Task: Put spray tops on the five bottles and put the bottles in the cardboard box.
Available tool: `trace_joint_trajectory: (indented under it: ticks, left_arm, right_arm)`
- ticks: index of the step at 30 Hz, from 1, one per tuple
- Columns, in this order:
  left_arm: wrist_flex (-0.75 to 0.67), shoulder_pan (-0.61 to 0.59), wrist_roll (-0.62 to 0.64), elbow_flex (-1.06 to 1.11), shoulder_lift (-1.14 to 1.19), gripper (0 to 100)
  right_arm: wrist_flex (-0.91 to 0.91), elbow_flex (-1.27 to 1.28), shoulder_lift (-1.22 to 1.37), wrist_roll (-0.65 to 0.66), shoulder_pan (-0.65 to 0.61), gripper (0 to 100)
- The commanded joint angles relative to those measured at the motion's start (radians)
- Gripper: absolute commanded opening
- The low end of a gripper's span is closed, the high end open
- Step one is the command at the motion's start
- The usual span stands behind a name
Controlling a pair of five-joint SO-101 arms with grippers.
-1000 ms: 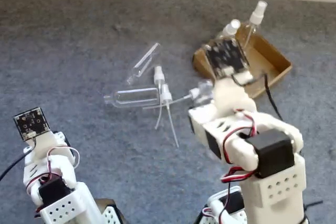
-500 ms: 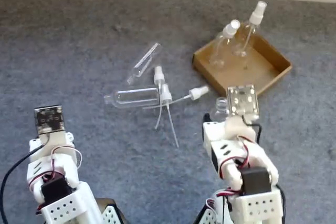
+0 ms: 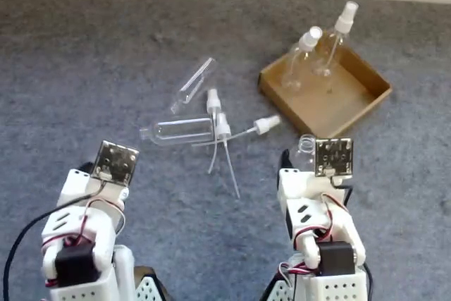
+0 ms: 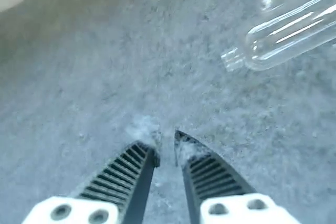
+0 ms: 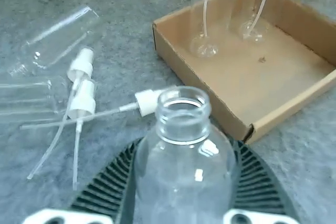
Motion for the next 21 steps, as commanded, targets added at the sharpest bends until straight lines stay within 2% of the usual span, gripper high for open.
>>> trace_joint_trajectory:
  ticks: [1,10,18,21]
  left_arm:
    - [0.091,0.062,-0.029,-0.223,0.173,1]
    - [0.101,0.202,-0.026,-0.639,0.855,1]
    - [0.101,0.3,-0.02,-0.895,1.253,1]
    - [0.104,0.335,0.06,-0.992,1.369,1]
  right_arm:
    - [-0.059,0.047,-0.054,-0.011,0.013,17.0]
    - [-0.077,0.087,-0.071,-0.011,0.015,17.0]
    - [-0.079,0.087,-0.071,-0.011,0.015,17.0]
    - [-0.079,0.087,-0.071,-0.011,0.015,17.0]
